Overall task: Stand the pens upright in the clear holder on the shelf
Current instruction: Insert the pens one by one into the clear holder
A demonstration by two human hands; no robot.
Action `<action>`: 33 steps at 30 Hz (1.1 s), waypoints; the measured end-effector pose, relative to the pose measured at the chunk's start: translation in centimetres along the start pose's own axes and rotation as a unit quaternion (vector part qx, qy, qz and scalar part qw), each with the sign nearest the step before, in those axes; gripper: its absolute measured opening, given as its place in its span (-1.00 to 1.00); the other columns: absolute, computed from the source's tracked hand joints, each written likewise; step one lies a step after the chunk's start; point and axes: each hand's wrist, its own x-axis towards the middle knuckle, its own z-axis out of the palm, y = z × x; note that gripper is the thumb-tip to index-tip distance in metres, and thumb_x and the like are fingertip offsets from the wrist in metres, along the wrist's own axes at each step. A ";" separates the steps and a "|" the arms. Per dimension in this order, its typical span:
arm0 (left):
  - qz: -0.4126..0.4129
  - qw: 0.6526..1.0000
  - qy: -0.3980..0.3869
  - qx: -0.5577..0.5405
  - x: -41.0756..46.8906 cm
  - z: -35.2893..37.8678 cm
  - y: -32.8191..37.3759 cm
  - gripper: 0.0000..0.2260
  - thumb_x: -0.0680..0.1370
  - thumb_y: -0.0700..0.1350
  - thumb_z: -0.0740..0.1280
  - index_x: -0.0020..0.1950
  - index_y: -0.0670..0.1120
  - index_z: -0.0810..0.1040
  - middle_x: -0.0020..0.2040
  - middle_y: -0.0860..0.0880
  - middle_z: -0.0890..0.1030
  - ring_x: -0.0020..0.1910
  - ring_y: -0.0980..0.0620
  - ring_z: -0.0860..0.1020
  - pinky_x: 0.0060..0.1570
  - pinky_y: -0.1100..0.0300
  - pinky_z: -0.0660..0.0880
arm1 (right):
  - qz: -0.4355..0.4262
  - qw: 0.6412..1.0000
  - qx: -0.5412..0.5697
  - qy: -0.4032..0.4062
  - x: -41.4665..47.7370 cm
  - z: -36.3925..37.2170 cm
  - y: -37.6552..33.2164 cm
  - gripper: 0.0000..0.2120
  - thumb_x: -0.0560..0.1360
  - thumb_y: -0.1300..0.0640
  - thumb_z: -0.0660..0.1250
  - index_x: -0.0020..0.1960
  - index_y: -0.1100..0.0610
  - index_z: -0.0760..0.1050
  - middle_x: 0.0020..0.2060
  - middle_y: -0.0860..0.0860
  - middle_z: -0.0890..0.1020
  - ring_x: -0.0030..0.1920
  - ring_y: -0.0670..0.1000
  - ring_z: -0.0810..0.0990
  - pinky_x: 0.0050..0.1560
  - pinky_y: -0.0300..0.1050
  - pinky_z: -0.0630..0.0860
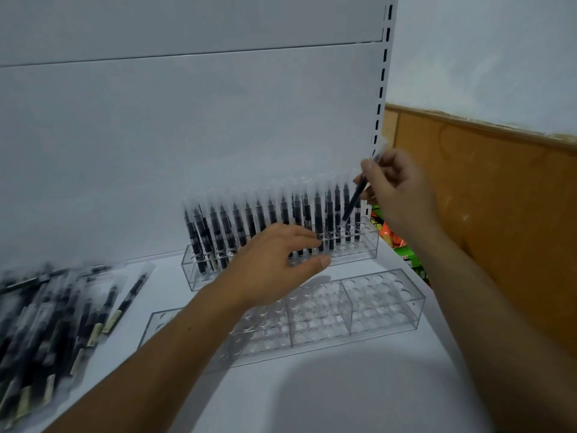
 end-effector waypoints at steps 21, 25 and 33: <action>0.025 0.999 -0.006 0.033 0.0 -0.5 0.2 -0.52 0.56 0.30 0.11 0.39 0.12 0.43 0.39 0.17 0.41 0.35 0.20 0.30 0.36 0.12 0.25 | 0.029 0.894 -0.383 -0.229 0.1 0.7 -0.9 -0.76 0.53 -0.21 0.30 -0.12 -0.05 0.43 -0.27 -0.12 0.50 -0.16 -0.02 0.52 -0.15 -0.07 0.49; 0.036 0.997 -0.006 0.073 -0.2 -1.9 0.5 -0.52 0.57 0.31 0.09 0.42 0.15 0.37 0.40 0.16 0.40 0.36 0.17 0.33 0.37 0.10 0.29 | 0.034 0.835 -0.481 -0.267 -0.2 0.0 -2.6 -0.66 0.55 -0.27 0.21 -0.01 -0.01 0.52 -0.17 -0.05 0.60 -0.13 -0.01 0.56 -0.06 0.00 0.59; -0.102 0.989 0.089 0.061 -7.7 -7.1 -6.4 -0.56 0.55 0.27 0.21 0.38 0.16 0.44 0.35 0.17 0.47 0.31 0.17 0.41 0.27 0.25 0.30 | -0.037 0.806 -0.444 -0.389 -2.4 5.5 -8.6 -0.72 0.58 -0.20 0.21 -0.01 -0.03 0.56 -0.14 -0.06 0.64 -0.15 -0.04 0.56 -0.18 -0.14 0.48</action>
